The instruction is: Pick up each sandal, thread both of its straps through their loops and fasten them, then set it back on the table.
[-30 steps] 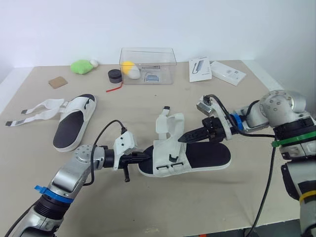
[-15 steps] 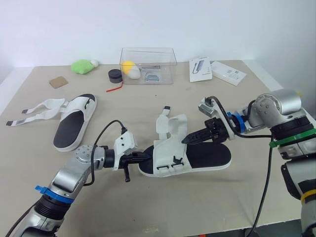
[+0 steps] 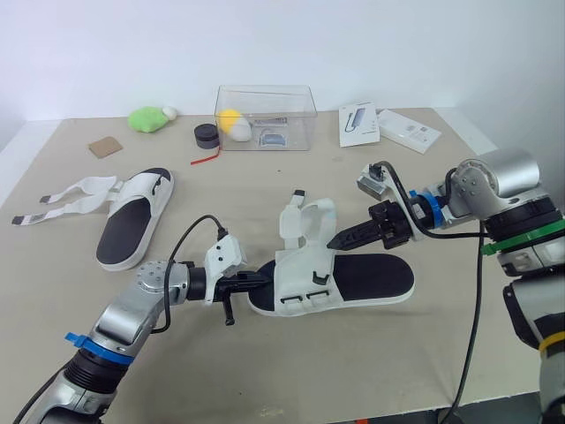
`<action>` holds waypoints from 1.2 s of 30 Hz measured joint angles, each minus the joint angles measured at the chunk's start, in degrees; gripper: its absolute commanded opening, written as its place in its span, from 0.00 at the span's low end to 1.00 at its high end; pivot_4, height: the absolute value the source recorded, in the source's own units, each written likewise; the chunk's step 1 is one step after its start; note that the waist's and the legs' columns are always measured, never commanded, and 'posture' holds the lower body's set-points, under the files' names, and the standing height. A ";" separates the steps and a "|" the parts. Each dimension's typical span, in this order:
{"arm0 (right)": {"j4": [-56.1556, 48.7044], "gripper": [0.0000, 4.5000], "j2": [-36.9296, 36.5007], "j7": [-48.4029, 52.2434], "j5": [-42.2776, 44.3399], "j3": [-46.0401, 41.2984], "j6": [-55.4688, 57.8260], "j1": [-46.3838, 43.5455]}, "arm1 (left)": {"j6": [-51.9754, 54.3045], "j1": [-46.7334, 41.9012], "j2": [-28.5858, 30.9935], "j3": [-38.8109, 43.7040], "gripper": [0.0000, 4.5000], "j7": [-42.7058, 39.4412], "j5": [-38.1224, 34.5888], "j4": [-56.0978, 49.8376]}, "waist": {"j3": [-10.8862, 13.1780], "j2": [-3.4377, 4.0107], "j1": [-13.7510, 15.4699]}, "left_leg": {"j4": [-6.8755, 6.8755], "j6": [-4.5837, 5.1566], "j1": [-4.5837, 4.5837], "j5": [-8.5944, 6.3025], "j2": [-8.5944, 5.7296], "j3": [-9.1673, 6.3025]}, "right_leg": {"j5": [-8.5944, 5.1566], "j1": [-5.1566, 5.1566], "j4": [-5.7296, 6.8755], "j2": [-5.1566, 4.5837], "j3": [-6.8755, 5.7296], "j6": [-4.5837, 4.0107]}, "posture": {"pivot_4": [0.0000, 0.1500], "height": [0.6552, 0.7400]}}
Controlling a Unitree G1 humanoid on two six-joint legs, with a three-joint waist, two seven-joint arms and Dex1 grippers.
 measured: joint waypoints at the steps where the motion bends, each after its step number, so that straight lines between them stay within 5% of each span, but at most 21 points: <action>1: 0.00 0.01 0.00 0.13 -0.07 0.00 0.02 0.00 | 0.00 0.01 -0.02 0.00 0.00 0.08 0.00 0.00 | 0.00 0.00 0.00 | 0.01 0.00 0.00 0.00 0.00 0.00 | 0.00 0.00 0.01 0.00 0.00 0.00 | 1.00 1.00; 36: -12.14 0.01 -1.57 3.99 -2.17 6.27 -4.25 2.32 | -0.07 0.37 -1.28 -0.15 0.00 1.52 0.45 -0.22 | -0.01 0.02 0.00 | 0.15 0.00 -0.01 0.00 0.00 -0.02 | 0.04 0.03 0.04 0.00 -0.01 0.02 | 1.00 1.00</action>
